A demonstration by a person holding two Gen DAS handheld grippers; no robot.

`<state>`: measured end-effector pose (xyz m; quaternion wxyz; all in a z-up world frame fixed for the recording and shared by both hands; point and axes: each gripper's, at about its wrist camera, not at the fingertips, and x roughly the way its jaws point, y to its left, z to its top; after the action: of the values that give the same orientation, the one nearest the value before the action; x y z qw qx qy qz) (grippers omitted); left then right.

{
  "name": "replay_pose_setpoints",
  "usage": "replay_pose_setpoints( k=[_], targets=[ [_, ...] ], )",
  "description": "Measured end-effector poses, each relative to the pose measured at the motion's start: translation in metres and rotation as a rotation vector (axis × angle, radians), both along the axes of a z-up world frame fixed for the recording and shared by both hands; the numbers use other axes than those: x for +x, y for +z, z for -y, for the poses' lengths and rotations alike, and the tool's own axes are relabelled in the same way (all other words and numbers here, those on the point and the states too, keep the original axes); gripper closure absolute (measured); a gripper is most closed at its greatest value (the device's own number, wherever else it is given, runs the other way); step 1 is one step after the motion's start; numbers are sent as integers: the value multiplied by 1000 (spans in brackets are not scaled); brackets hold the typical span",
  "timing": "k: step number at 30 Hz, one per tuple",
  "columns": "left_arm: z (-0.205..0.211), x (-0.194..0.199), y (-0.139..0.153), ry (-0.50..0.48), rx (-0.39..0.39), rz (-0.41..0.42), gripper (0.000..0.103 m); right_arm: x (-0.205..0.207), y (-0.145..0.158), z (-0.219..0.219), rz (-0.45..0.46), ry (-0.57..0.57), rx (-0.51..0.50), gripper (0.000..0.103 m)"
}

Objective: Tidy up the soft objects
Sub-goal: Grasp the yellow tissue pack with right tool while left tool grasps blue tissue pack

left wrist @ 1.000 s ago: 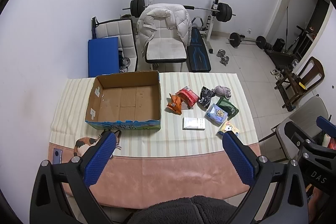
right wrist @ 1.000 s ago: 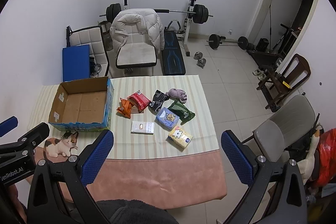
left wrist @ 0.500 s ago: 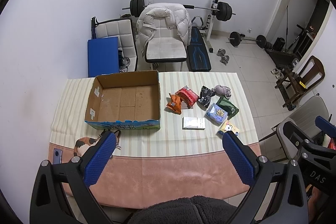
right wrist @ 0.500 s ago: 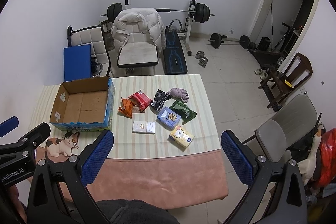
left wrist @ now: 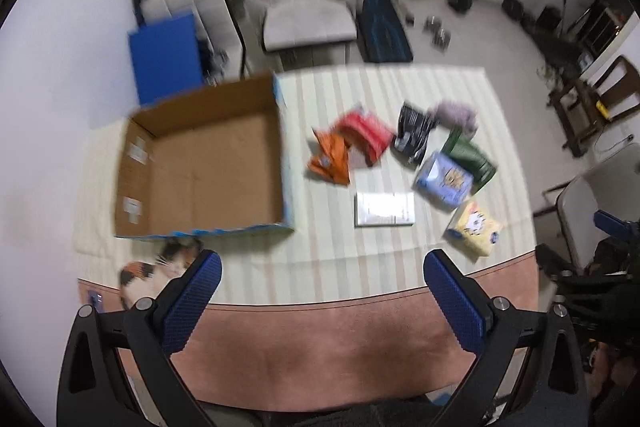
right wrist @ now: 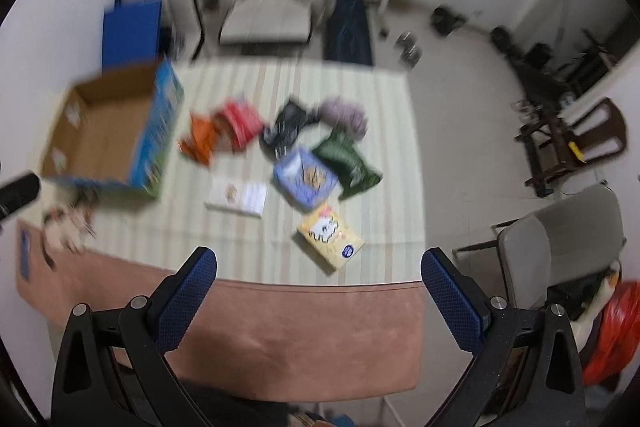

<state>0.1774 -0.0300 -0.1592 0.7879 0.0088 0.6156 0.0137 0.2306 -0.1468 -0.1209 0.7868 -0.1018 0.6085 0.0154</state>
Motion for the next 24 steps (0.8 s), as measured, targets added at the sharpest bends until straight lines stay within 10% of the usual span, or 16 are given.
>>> replay_pose_setpoints(
  k=[12,17,24],
  targets=[
    [52,74,-158,-13,16,-272,0,71,-254,45,-385,166,-61,1],
    [63,89,-191,40,-69,-363,0,71,-300,56,-475,159,-40,23],
    [100,121,-222,189,-332,-473,0,68,-315,146,-467,-263,130,32]
  ],
)
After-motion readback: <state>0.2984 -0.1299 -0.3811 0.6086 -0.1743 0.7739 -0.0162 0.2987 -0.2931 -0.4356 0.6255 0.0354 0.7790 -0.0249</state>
